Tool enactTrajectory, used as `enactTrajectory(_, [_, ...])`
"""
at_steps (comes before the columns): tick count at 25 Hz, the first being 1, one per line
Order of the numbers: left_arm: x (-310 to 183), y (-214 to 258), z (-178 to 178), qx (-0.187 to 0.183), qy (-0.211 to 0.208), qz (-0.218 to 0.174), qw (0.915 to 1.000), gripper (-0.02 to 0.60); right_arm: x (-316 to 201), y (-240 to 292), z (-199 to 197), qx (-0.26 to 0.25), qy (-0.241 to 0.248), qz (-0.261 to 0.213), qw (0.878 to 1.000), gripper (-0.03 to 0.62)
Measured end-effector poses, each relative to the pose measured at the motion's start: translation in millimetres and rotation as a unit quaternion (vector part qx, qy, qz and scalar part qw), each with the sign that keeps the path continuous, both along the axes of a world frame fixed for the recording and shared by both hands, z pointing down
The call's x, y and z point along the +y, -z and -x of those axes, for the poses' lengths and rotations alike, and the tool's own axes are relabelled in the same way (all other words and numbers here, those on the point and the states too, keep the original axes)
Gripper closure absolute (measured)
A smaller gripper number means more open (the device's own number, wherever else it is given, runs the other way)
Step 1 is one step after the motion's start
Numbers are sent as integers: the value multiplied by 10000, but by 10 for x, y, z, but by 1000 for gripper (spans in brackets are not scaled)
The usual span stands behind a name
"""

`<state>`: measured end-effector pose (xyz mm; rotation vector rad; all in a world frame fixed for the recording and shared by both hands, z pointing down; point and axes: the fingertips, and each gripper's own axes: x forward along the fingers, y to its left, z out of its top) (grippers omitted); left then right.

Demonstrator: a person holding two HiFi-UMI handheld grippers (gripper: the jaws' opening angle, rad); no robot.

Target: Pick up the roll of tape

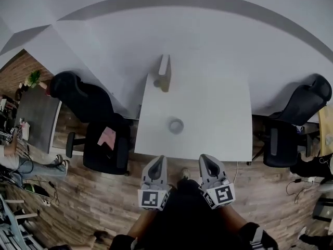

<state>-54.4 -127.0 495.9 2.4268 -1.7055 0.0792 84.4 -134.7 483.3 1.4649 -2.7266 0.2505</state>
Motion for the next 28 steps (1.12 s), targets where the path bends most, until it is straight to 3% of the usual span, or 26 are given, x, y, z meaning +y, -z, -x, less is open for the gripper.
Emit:
enactTrajectory(7, [-419, -274, -107, 60, 126, 459, 9988, 558, -458, -71, -106, -2, 124, 111, 9999, 580])
enactTrajectory(19, [-1263, -797, -28, -131, -135, 945, 9953, 558, -1115, -330, 33, 146, 8, 358, 9993, 580])
enactTrajectory(24, [-1647, -1064, 35, 37, -246, 1100, 9936, 557, -1471, -450, 132, 208, -120, 466, 9986, 580])
enactTrajectory(28, [-1846, -1397, 75, 207, -310, 1507, 9879, 555, -1688, -540, 215, 253, -186, 615, 9976, 580])
